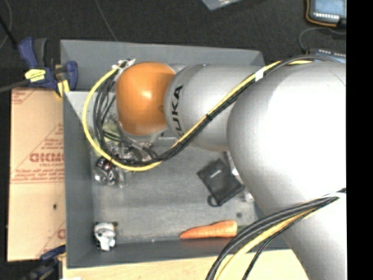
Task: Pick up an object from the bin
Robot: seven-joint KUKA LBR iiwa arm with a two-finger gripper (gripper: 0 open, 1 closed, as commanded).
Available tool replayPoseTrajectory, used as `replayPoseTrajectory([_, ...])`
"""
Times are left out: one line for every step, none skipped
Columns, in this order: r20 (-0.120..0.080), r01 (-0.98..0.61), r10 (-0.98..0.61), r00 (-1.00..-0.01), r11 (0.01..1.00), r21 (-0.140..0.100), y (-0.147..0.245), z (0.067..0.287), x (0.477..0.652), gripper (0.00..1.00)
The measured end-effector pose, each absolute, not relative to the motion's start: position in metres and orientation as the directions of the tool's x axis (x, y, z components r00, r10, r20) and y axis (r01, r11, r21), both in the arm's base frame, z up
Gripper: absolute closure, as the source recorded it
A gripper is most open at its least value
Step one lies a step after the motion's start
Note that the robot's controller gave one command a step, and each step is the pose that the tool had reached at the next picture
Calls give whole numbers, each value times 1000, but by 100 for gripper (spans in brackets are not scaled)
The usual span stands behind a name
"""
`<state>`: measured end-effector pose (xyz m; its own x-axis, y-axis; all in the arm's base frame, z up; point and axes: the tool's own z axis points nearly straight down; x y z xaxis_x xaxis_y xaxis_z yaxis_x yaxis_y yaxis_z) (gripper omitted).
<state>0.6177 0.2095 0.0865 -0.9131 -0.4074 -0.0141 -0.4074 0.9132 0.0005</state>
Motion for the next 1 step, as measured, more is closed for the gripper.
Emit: replayPoseTrajectory([-17, -384, -384, -923, 923, 1, 199, 216, 618, 100])
